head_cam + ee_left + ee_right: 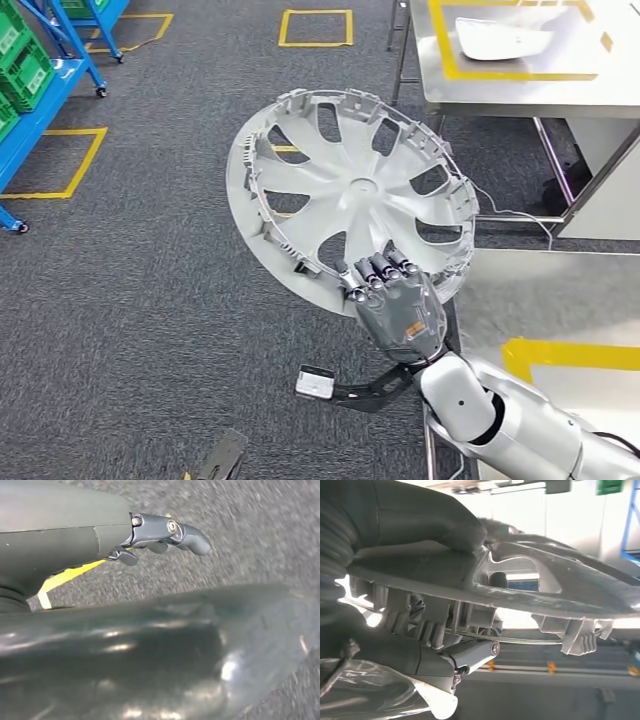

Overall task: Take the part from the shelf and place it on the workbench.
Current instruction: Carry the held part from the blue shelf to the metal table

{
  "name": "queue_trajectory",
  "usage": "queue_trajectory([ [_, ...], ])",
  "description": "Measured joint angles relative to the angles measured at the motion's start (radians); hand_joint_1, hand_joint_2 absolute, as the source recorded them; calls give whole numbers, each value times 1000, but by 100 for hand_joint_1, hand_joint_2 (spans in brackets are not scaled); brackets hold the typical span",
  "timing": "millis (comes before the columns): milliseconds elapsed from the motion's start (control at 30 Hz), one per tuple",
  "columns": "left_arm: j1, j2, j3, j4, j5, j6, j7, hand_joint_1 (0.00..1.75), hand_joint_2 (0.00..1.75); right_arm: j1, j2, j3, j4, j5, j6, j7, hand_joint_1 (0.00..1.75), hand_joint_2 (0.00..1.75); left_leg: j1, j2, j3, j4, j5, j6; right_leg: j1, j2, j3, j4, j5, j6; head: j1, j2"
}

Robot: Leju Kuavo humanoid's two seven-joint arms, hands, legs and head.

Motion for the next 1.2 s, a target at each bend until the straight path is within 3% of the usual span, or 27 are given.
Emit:
queue_trajectory([
  [67,-2,-4,-2,-2,-7,0,1,0,0,-1,-1,3,-1,0,1,8,175,175,6,-41,-24,61,-43,-6,-1,23,0,-2,3,-13,-3,0],
  [133,-2,-6,-4,-3,-15,2,10,0,0,-2,-2,7,-2,0,3,14,175,175,8,-83,-85,196,-106,-6,1,49,0,-2,4,-21,-4,0],
  [167,0,-6,-5,-3,-19,4,17,0,0,-1,-2,10,-2,0,5,18,175,175,7,-91,-115,258,-126,-5,3,64,0,-2,4,-23,-4,0],
  [200,1,-5,-6,-3,-21,6,21,0,0,-1,-4,12,-2,0,8,23,175,175,6,-94,-133,290,-127,-1,6,79,1,-2,4,-24,-4,0],
  [233,4,-5,-7,-3,-23,8,18,0,0,0,-7,16,-3,0,12,33,175,175,5,-97,-134,282,-108,4,8,94,2,-2,5,-25,-4,0],
  [267,8,-4,-7,-3,-26,9,9,0,0,0,-12,20,-5,0,18,47,175,175,3,-103,-117,238,-73,10,9,109,3,-2,5,-25,-4,0],
  [333,20,7,-8,-3,-32,-1,-25,0,0,-1,-26,30,-15,0,29,85,175,175,0,-144,-60,107,-2,25,11,135,4,-1,5,-24,-4,0],
  [400,38,27,-9,-2,-38,-21,-63,0,0,-4,-43,43,-29,0,41,128,175,175,-1,-178,-24,25,19,31,8,158,-2,1,8,-17,-4,0],
  [467,53,44,-11,-1,-41,-35,-85,0,0,-8,-65,56,-44,0,51,156,175,175,-2,-171,-16,5,15,33,3,182,-11,-2,14,-4,-5,0],
  [500,57,50,-12,-1,-43,-36,-88,0,0,-9,-77,63,-50,0,55,161,175,175,-1,-159,-13,-3,19,34,3,181,-16,-1,13,0,-5,0],
  [567,60,58,-16,-1,-47,-35,-88,0,0,-15,-98,77,-62,0,59,165,175,175,2,-134,-6,-22,29,40,6,134,-41,41,-17,8,0,0],
  [633,63,61,-21,-1,-53,-34,-85,0,0,-22,-111,92,-70,0,64,168,175,175,2,-106,-4,-29,32,44,6,72,-98,159,-77,15,4,0],
  [700,68,64,-24,-1,-57,-34,-81,0,0,-23,-120,105,-75,0,67,169,175,175,2,-76,-4,-29,30,43,-1,50,-143,257,-107,24,3,0],
  [733,69,64,-24,-1,-57,-34,-80,0,0,-24,-125,111,-77,1,69,170,175,175,3,-63,-4,-28,29,41,-5,45,-142,256,-97,29,3,0],
  [767,70,65,-24,-1,-58,-34,-80,0,0,-24,-130,117,-78,0,70,170,175,175,5,-50,-3,-27,26,38,-9,36,-119,213,-71,34,4,0],
  [833,70,66,-25,-1,-58,-34,-78,0,0,-25,-139,125,-82,0,72,170,175,175,6,-29,-2,-21,19,26,-11,-3,-40,75,-19,43,4,0],
  [900,70,67,-25,-1,-61,-33,-76,0,0,-28,-144,129,-89,0,73,170,175,175,2,-12,-1,-13,12,15,-7,-24,4,-1,-4,35,1,0],
  [1000,70,68,-26,-1,-64,-28,-73,0,0,-31,-153,132,-99,0,73,171,175,175,3,3,5,-6,3,3,-5,6,3,0,-6,8,-4,0],
  [1067,69,68,-26,-1,-65,-27,-72,0,0,-33,-158,133,-105,0,74,171,175,175,10,-32,-9,36,-32,-5,-6,27,4,0,-4,-7,-5,0],
  [1133,70,68,-27,-1,-66,-26,-70,0,0,-35,-160,133,-109,-1,74,171,175,175,11,-79,-61,155,-97,-7,-4,49,4,-1,-2,-15,-6,0],
  [1200,73,69,-27,0,-66,-24,-66,0,0,-35,-160,133,-110,-1,75,171,175,175,9,-92,-119,273,-136,0,1,76,4,-1,-2,-19,-6,0],
])
